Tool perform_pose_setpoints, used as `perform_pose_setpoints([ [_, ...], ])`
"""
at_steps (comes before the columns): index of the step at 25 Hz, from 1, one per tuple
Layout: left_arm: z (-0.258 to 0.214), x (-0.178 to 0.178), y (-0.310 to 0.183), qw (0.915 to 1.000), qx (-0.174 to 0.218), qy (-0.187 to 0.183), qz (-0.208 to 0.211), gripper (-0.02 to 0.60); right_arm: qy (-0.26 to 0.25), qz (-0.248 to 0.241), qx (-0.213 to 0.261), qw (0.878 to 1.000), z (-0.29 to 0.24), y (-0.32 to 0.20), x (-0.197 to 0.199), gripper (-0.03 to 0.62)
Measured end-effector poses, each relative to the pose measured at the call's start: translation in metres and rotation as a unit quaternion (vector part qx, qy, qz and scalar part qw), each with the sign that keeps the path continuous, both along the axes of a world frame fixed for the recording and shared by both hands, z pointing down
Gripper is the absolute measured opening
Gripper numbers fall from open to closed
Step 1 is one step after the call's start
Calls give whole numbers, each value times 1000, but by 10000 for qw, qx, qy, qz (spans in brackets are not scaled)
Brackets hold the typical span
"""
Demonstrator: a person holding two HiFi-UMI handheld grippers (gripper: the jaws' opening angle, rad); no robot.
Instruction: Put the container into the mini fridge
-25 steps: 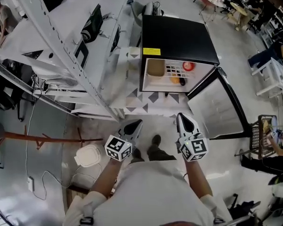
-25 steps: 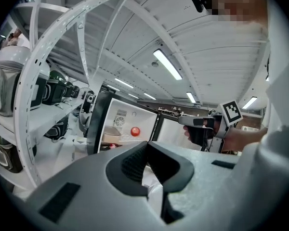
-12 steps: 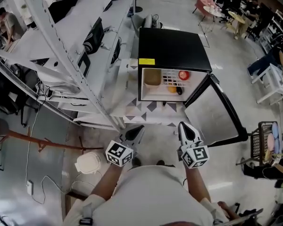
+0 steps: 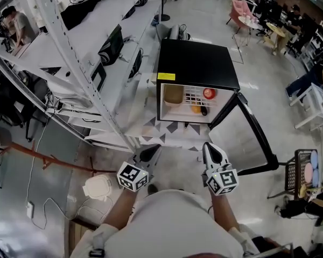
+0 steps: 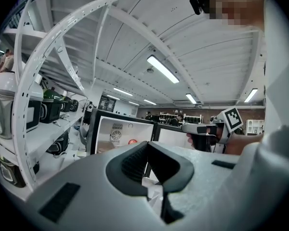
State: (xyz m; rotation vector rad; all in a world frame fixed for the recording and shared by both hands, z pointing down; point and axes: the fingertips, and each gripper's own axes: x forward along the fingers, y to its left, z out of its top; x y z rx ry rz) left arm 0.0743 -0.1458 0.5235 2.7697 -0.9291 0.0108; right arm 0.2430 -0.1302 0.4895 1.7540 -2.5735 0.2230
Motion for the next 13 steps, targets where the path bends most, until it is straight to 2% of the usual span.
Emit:
perform_pose_setpoints([
  [13,-8,15,0,9999,83,87,-16,5,-26,-30,71,10000,-8,-1,19,6],
])
